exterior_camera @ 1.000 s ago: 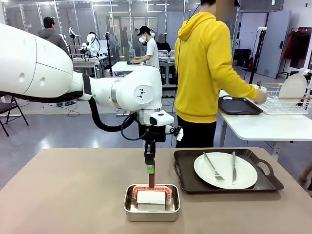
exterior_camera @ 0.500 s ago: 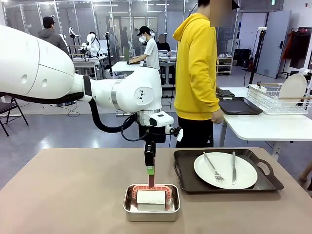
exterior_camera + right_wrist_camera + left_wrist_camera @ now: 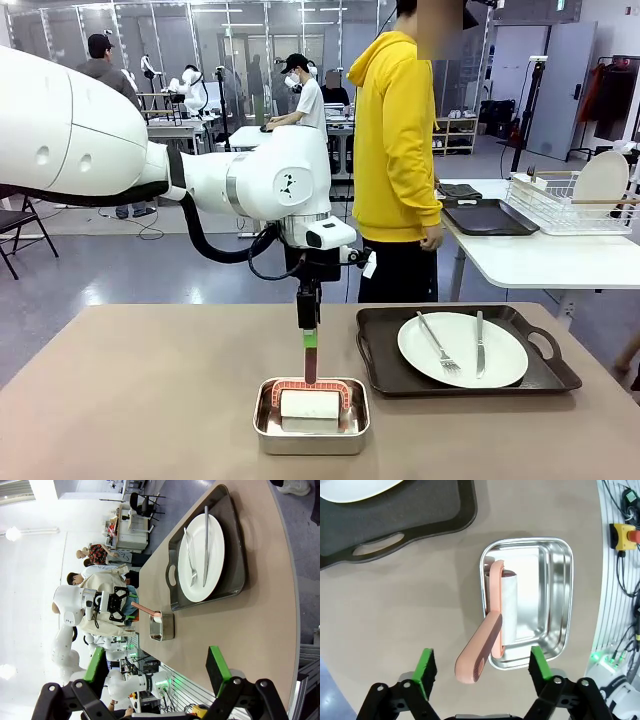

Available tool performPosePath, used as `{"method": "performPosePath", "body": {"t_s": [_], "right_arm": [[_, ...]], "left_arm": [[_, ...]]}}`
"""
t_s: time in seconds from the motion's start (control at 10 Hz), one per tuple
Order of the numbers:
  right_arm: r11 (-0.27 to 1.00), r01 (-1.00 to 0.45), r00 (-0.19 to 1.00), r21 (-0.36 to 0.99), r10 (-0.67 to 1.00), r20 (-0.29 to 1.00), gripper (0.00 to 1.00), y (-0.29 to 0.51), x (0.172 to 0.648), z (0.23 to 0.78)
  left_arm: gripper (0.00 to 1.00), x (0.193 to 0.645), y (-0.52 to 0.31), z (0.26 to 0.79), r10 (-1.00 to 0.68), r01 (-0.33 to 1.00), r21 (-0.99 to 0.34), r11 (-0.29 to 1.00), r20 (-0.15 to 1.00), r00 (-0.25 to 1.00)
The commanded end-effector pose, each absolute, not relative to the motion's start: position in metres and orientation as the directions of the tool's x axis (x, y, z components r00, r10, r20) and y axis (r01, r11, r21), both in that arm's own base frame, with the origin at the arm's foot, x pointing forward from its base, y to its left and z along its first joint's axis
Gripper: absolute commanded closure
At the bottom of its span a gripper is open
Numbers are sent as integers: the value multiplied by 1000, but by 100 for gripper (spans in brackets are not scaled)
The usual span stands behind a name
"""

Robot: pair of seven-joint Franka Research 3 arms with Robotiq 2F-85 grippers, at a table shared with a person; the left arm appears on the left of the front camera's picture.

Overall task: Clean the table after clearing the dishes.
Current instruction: Place the Lint Roller back on top of the Airtight Container, then when the right (or left) Handle tray is removed, use the right hand (or left hand) to clean the right (or left) side of the table with the Lint Roller.

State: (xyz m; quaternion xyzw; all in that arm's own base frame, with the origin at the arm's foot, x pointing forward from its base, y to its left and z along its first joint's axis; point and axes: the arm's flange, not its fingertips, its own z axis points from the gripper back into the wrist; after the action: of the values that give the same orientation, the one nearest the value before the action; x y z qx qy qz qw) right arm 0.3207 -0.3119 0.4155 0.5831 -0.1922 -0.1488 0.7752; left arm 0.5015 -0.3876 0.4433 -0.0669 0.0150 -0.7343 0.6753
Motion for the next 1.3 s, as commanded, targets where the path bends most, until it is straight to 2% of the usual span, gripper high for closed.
{"method": "performPosePath", "body": {"t_s": [0.0, 1.2], "right_arm": [[276, 0, 881, 961, -455, 130, 0, -311, 319, 418], [276, 0, 881, 961, -455, 130, 0, -311, 319, 418]], "left_arm": [[0, 498, -382, 445, -991, 989, -98, -110, 81, -102], [0, 502, -387, 444, -994, 990, -112, -88, 79, -79]]}}
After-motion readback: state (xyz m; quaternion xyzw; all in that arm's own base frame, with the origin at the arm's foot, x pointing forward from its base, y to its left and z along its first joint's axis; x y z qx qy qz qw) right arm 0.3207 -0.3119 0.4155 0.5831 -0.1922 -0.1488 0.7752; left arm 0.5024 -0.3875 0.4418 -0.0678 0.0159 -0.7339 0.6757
